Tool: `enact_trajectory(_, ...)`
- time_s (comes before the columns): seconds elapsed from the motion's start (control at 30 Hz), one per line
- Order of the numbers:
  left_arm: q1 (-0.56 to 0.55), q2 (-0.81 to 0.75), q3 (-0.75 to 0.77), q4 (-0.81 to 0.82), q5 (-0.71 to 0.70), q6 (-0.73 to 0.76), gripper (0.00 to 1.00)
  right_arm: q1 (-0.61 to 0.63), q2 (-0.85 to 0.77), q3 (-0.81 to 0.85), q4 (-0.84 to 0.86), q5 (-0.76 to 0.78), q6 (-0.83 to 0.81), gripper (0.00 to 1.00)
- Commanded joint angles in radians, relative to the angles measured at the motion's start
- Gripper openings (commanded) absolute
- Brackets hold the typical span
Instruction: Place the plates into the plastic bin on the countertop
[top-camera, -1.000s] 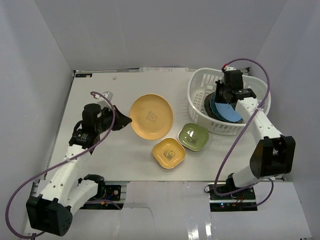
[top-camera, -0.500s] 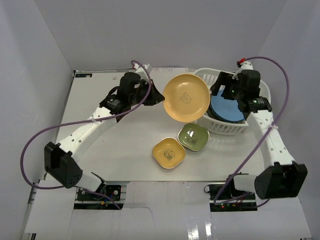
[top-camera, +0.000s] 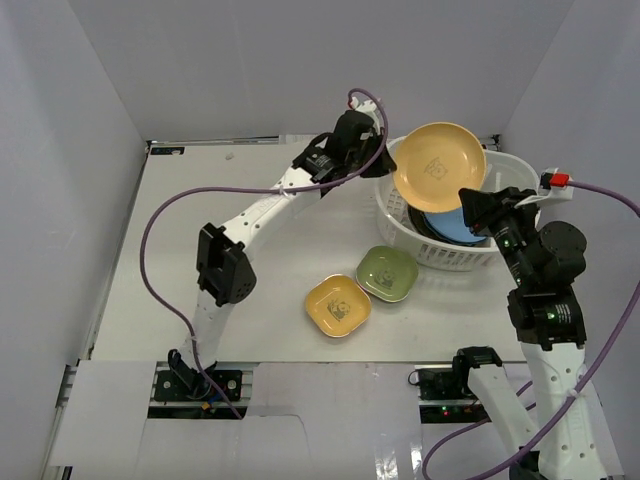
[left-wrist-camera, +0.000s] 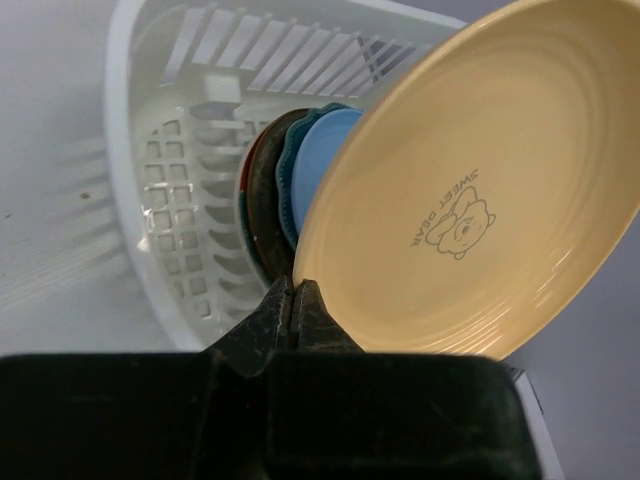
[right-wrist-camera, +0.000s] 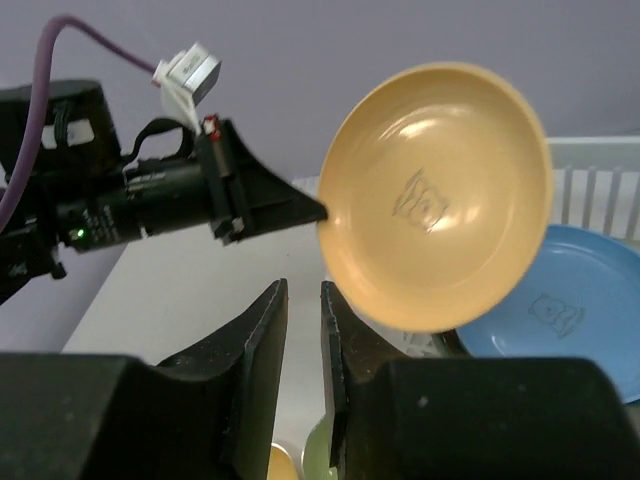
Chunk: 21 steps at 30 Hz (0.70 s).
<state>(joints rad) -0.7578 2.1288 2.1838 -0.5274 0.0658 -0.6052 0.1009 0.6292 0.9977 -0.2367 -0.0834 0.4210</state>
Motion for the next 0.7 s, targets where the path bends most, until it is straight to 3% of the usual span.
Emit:
enact_trajectory(0.0,-0.035,0.084,0.201,-0.057,-0.031,-0.036,0.00,0.000,-0.029,-0.042,-0.001,-0.082,0.030,0.26)
enact_trajectory(0.07,-0.049,0.146,0.257,-0.052,-0.034,-0.051,0.00,0.000,-0.071,-0.065,-0.012,-0.090,0.027,0.30)
enact_trajectory(0.2,-0.081,0.180,0.225,0.044,-0.046,-0.050,0.00,0.000,-0.117,-0.103,-0.033,-0.101,0.022,0.34)
enact_trajectory(0.67,-0.123,0.339,0.298,0.221,-0.195,-0.042,0.00,0.000,-0.204,-0.188,-0.079,-0.184,0.032,0.38)
